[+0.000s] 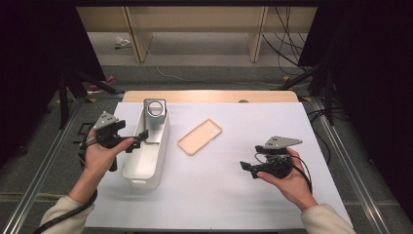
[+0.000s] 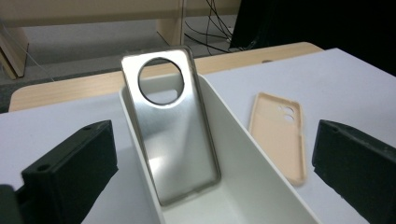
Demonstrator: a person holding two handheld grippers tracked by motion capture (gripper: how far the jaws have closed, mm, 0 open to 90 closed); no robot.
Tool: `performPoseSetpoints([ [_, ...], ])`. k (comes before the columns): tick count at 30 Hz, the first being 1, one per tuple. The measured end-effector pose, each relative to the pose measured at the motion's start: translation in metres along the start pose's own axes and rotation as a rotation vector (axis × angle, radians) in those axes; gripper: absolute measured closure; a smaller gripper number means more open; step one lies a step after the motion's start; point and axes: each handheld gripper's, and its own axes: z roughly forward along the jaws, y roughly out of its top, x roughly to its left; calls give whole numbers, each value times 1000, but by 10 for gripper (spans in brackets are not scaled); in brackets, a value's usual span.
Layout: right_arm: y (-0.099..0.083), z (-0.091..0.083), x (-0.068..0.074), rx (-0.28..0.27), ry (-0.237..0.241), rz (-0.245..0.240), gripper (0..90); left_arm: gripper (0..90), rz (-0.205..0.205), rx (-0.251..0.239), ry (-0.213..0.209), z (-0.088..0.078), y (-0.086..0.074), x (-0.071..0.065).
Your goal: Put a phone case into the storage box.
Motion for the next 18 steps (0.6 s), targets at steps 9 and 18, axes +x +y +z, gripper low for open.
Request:
performPoseSetpoints([
  [9, 1, 1, 0, -1, 1, -3, 170, 0, 35, -20, -25, -18, -28, -31],
  [18, 1, 1, -2, -1, -1, -1, 169, 0, 51, -1, -37, -17, -37, -37],
])
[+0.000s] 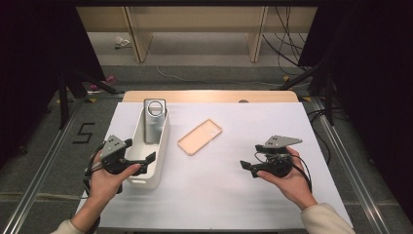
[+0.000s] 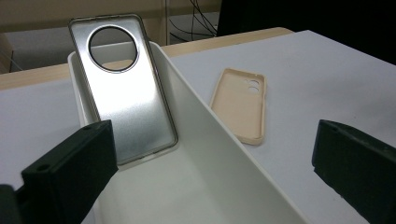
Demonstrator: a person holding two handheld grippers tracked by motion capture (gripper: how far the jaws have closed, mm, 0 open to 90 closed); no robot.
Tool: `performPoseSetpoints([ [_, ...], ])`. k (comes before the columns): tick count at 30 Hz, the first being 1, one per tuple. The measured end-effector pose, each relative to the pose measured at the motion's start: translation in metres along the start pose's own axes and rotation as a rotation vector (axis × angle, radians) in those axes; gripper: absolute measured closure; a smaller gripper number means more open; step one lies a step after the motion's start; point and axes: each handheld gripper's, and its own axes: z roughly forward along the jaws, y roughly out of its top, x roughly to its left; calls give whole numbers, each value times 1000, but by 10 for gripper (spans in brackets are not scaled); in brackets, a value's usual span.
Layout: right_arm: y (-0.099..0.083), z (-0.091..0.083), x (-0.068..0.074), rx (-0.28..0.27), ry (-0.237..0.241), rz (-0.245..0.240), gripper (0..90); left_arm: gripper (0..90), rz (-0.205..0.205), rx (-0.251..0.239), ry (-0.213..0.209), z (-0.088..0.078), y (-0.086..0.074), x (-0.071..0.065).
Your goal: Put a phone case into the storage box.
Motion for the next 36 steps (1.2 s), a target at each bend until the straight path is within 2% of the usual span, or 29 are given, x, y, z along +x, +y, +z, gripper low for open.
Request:
performPoseSetpoints([
  [36, -1, 0, -2, 2, -7, 5, 169, 0, 9, 13, -8, 4, -1, -1],
])
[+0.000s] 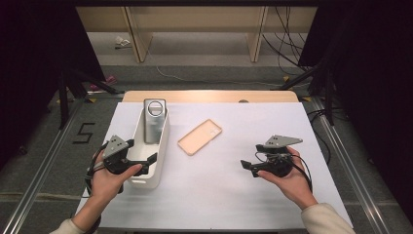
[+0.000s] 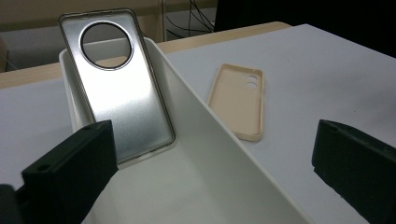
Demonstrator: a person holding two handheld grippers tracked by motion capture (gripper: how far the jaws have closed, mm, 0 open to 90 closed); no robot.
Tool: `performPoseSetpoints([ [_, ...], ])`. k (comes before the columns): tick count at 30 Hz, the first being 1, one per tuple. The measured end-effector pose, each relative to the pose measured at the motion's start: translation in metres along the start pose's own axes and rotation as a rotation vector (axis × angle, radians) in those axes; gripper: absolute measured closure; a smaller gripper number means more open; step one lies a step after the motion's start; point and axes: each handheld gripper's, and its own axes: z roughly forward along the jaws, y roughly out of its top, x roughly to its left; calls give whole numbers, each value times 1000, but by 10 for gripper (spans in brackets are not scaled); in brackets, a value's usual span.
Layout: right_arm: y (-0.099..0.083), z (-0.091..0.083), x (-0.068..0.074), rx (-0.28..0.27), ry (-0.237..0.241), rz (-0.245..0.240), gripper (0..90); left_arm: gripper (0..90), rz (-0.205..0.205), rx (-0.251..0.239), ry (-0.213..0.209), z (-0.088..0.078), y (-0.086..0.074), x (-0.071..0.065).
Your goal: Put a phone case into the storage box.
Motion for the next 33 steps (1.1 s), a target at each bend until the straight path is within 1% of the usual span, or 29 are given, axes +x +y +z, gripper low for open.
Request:
performPoseSetpoints([
  [6, -1, -3, 0, -5, -5, -2, 169, 0, 2, -1, -3, 1, 1, -1],
  [14, 1, 0, 0, -4, -5, -5, 168, 0, 1, 0, -4, 2, 0, 1],
  [18, 0, -2, 0, -3, -7, -5, 168, 0, 7, 3, -5, 2, 0, 0],
  [20, 1, -2, -1, -11, -8, -7, 168, 0, 4, 1, -5, 1, 0, -1],
  [25, 4, -1, -3, -20, -10, -2, 164, 0, 1, -11, -6, 0, 0, 0],
  [33, 2, -4, -4, -22, -17, 7, 164, 0, 8, -5, -10, 2, 1, -3],
])
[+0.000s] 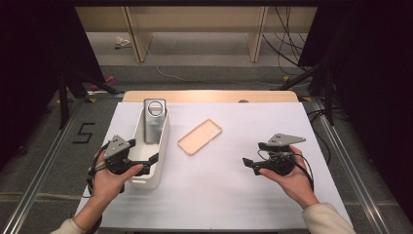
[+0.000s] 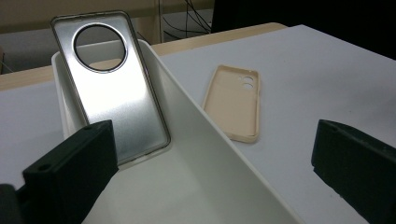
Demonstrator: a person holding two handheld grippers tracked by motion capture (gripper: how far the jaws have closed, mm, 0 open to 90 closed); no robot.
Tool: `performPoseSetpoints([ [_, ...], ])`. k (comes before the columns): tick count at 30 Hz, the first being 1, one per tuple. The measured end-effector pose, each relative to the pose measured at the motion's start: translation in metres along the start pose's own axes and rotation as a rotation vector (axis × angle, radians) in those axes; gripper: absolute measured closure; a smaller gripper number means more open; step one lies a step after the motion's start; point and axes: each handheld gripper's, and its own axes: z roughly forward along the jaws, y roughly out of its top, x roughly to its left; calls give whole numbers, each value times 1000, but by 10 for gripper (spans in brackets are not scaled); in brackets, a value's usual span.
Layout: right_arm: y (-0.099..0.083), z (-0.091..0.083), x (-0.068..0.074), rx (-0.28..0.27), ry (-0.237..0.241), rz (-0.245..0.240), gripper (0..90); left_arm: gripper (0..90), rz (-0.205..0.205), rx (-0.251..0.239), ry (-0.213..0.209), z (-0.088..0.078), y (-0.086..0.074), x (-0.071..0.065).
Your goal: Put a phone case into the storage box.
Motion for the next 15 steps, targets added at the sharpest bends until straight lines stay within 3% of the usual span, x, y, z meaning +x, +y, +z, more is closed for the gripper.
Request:
performPoseSetpoints([
  [15, 0, -1, 0, -3, -2, -2, 164, 0, -5, -5, 6, 0, 0, 3],
])
